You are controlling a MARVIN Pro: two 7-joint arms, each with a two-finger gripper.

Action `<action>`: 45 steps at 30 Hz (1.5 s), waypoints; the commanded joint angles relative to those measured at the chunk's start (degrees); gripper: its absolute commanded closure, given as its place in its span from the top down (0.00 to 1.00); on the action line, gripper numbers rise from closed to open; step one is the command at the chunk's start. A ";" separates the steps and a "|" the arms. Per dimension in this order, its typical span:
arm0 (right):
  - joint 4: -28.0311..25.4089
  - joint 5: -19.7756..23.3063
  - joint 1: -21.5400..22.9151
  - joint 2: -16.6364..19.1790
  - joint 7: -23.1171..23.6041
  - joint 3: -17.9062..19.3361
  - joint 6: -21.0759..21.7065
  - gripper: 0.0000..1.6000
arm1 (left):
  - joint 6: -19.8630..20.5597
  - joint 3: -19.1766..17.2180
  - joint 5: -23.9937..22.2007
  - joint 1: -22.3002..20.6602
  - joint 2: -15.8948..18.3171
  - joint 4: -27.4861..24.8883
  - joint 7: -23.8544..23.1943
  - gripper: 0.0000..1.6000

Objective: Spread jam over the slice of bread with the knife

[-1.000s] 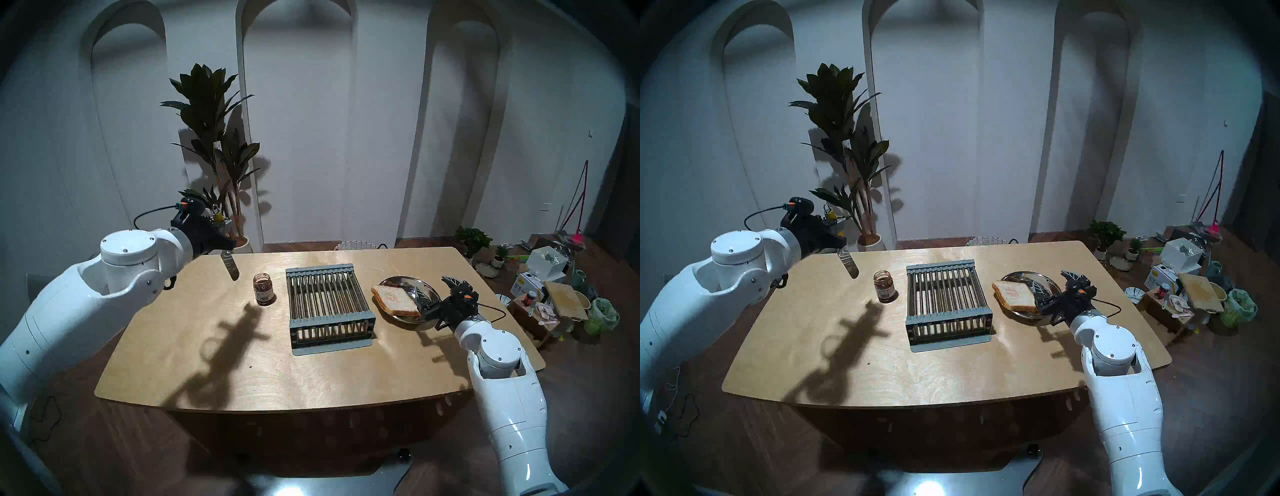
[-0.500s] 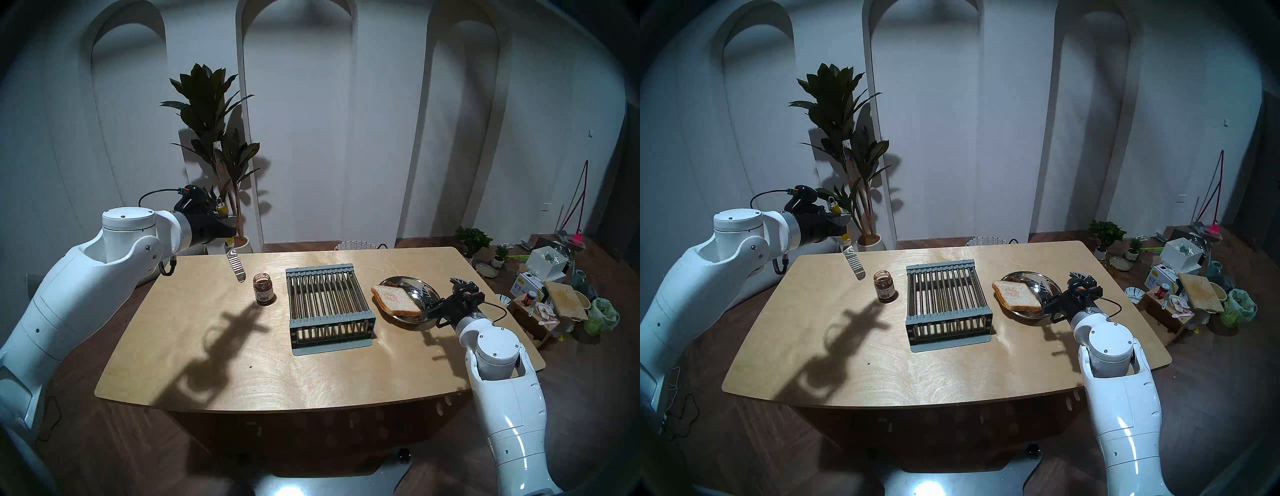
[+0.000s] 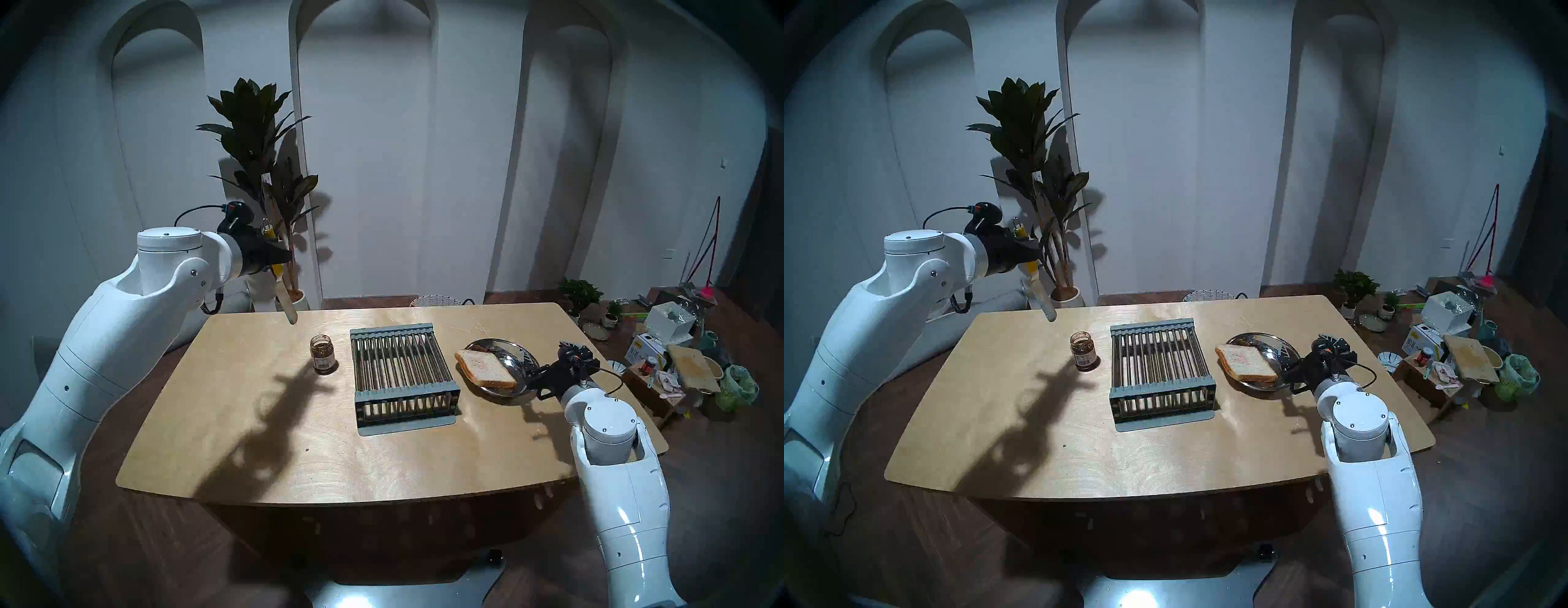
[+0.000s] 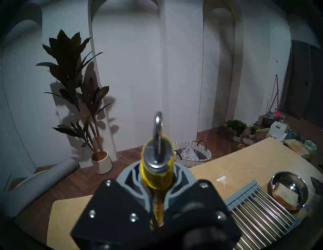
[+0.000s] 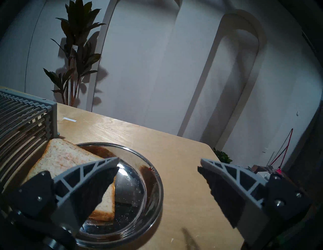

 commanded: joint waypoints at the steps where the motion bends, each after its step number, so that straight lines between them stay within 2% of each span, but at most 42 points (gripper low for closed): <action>1: -1.68 0.27 0.30 0.13 0.13 0.33 -0.46 1.00 | 0.77 -1.88 -1.64 -0.44 -2.02 -2.49 4.53 0.00; 4: -1.68 0.35 0.31 0.11 0.28 0.43 -0.48 1.00 | 0.80 -1.85 -1.78 -0.09 -2.25 -2.66 5.58 0.00; 9: -1.51 0.47 0.29 0.22 0.67 0.57 -0.71 1.00 | 0.45 -1.82 -2.76 0.17 -4.73 -1.43 9.29 0.00; 20: -0.97 0.94 0.52 0.08 1.18 1.08 -0.82 1.00 | 2.65 5.01 1.00 -3.97 -7.88 1.03 11.60 0.00; 27: 0.05 1.28 1.09 0.29 1.56 1.56 -1.03 1.00 | 2.61 7.21 1.63 -5.27 -9.75 2.58 12.31 0.00; 36: 1.03 1.63 1.61 0.68 1.97 1.95 -1.36 1.00 | 3.36 7.70 2.75 -7.17 -10.19 2.40 13.60 0.00; 45: 1.60 2.08 2.01 1.02 2.41 2.11 -1.94 1.00 | 4.36 7.14 2.07 -6.74 -10.60 1.54 14.93 0.00</action>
